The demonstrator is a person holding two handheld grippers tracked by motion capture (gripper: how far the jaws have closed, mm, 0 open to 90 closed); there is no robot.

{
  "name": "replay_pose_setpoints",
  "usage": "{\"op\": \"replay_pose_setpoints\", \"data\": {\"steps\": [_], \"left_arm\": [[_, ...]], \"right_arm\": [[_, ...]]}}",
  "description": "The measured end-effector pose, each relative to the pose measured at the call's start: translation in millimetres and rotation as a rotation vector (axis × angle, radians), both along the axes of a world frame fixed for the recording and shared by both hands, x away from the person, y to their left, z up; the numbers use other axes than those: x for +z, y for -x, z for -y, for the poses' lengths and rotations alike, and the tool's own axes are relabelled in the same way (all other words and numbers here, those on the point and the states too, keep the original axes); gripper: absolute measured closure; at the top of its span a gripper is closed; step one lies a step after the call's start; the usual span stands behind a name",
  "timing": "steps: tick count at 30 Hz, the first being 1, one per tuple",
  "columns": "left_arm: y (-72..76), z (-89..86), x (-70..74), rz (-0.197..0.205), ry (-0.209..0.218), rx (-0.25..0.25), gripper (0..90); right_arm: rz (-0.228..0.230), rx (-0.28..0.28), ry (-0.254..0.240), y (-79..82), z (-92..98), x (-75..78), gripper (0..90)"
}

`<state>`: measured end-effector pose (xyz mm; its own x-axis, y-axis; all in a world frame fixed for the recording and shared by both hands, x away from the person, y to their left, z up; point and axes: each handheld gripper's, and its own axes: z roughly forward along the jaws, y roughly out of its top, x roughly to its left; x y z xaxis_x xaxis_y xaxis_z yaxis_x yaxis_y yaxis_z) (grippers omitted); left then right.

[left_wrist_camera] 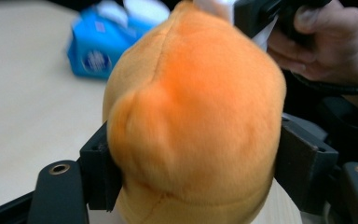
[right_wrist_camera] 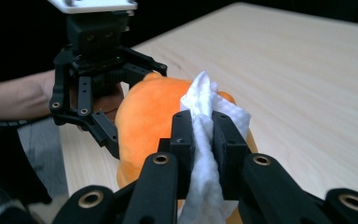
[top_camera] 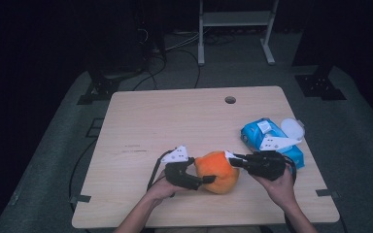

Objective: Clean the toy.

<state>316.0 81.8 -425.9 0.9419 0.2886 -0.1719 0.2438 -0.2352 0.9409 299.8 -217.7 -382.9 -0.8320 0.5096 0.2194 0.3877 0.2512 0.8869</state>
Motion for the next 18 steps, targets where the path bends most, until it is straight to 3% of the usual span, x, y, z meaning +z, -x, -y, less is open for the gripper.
{"op": "replay_pose_setpoints", "data": {"steps": [1,2,4,6,7,9,11,15,18], "left_arm": [[1.4,-1.2,3.6,0.020,-0.004,0.007,27.4],[3.1,-1.8,6.8,0.058,-0.034,0.018,27.4],[5.2,0.1,5.8,0.108,-0.127,0.056,27.5],[2.5,2.1,-3.0,0.067,-0.168,0.087,28.1],[0.9,1.3,-6.6,0.042,-0.137,0.091,28.6],[-2.1,0.4,-6.7,0.014,-0.119,0.115,28.6],[-3.9,1.6,-8.0,-0.012,-0.097,0.140,28.0],[-4.1,1.1,-10.4,-0.020,-0.093,0.145,28.2],[-2.4,2.0,-11.4,-0.007,-0.096,0.141,29.2]], "right_arm": [[0.000,-0.002,-0.041,0.4,2.0,2.3,79.5],[0.000,-0.001,-0.055,-0.3,2.7,2.5,79.6],[-0.011,-0.007,-0.048,-2.9,0.8,-1.0,79.5],[-0.034,-0.005,-0.007,-5.8,-5.4,-10.3,79.5],[-0.043,0.005,0.004,-6.1,-9.4,-14.4,79.5],[-0.014,0.011,0.036,-0.3,-19.6,-13.2,79.5],[0.001,0.047,0.030,4.5,-28.0,-9.7,79.5],[0.079,0.062,0.120,14.4,-47.6,-7.5,79.7],[0.080,0.036,0.111,9.9,-40.3,-7.6,79.7]]}}
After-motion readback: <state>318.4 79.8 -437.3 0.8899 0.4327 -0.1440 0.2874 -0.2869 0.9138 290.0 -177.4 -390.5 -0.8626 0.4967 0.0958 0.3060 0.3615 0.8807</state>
